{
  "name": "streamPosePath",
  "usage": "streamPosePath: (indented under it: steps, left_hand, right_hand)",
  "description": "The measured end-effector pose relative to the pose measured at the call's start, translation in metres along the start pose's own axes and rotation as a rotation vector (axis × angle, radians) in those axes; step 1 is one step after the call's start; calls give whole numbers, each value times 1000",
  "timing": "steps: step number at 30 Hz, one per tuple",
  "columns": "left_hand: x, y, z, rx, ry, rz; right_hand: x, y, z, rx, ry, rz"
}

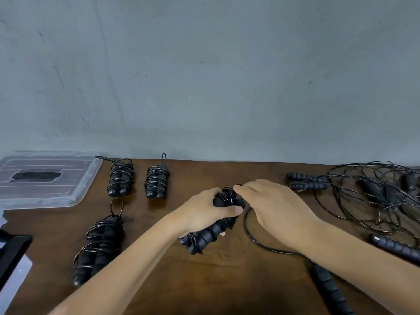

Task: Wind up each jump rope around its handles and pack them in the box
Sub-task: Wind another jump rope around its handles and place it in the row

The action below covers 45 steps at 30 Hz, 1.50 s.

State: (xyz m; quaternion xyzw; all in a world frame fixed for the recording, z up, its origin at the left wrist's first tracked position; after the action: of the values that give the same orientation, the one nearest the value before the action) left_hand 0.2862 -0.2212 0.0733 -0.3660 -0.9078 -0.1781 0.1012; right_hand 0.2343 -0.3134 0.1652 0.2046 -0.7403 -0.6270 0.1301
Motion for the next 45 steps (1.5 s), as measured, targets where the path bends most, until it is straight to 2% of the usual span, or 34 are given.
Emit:
streamPosePath:
  steps: [2,4,6,11,15,19,23,26,28,31,34,37,38,40,43,45]
  left_hand:
    - [1,-6,3,166,-43,-3]
    - [3,-16,6,342,-52,24]
    - [5,-26,7,451,-60,46]
    - [0,-40,7,529,-152,1]
    - [-6,-62,4,663,-184,10]
    - [-17,-81,8,765,-124,-11]
    - [-23,-90,-2,683,-111,-20]
    - [-27,-94,-12,670,-145,-89]
    - [-30,-102,-20,650,-169,-130]
    - [-38,-115,-32,561,-215,-193]
    - [-45,-128,-41,488,-224,-252]
    - [-51,-144,-49,485,-211,-262]
    - [-53,-150,-52,501,-197,-259]
    - [-58,-161,-56,494,-170,-246]
    - [-64,-178,-60,479,-133,-228]
    - [-67,-187,-62,485,-109,-226]
  right_hand:
    - [11,-2,-13,-133,-54,-219]
    - [20,-3,-17,-224,-86,-363]
    - [29,-7,-17,-285,-105,-459]
    - [51,-21,-16,-363,-165,-593]
    - [64,-32,-26,-575,-187,-642]
    - [74,-33,-33,-727,-201,-699]
    - [96,-44,-57,-708,-370,-729]
    - [111,-56,-72,-656,-431,-753]
    - [118,-65,-83,-680,-518,-723]
    - [126,-83,-94,-741,-660,-585]
    - [144,-107,-111,-1084,-811,-559]
    - [155,-132,-124,-1762,-907,-619]
    - [156,-137,-126,-1985,-878,-662]
    - [157,-137,-134,-2262,-752,-742]
    - [163,-137,-148,-2432,-582,-799]
    - [166,-139,-156,-2518,-537,-822]
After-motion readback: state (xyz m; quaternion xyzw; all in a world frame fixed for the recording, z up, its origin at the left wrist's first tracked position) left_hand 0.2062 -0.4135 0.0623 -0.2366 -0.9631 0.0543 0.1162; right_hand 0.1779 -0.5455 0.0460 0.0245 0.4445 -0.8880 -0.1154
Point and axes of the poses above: each hand's wrist, its own x-axis away from the middle knuckle, its own y-axis out of the back of the hand, z = x × y, the point moved 9 cm from there along -x, towards the middle knuckle, and after that the axes turned 7 degrees about z, right-handed, at the moved point
